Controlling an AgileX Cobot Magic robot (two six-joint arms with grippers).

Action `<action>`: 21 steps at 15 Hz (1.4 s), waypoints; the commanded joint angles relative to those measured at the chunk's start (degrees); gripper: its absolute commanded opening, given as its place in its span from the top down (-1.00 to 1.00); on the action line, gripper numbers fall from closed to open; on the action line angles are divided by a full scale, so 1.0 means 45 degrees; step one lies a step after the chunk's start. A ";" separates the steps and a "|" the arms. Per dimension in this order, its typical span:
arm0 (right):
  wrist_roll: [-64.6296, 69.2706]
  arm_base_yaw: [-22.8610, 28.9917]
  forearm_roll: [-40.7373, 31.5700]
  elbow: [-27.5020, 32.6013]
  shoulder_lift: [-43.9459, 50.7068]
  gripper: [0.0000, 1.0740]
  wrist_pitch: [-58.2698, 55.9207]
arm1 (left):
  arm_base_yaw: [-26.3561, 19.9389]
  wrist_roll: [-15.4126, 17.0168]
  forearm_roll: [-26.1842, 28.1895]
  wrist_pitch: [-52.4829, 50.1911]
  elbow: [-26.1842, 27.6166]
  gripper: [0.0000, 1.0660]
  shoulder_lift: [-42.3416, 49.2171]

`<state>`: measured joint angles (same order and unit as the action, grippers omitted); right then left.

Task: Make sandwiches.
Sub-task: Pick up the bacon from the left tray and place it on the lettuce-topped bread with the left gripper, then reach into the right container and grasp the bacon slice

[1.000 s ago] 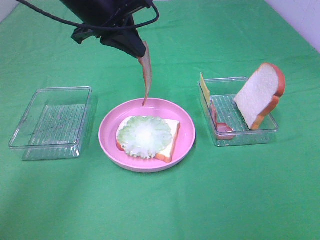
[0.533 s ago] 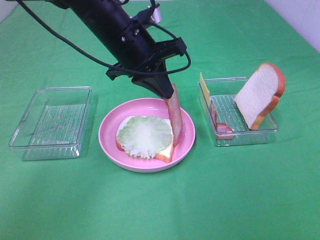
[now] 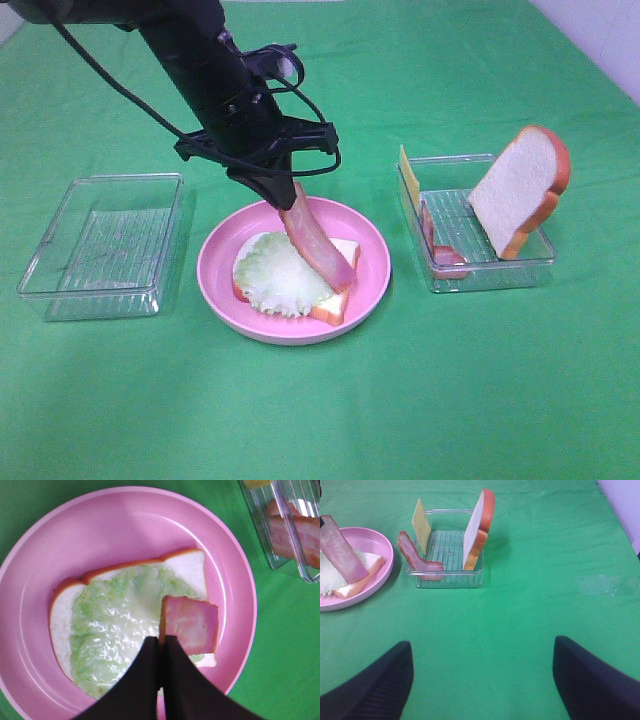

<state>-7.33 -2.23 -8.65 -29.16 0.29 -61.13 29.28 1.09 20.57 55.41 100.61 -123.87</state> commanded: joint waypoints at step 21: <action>0.0115 -0.0064 -0.0013 0.0025 0.0191 -0.37 0.0127 | 0.0038 0.2024 -0.5029 0.4087 0.0713 -0.56 0.5730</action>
<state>-7.33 -2.23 -8.65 -29.16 0.29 -61.13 29.22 9.68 -3.04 69.39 103.42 -99.29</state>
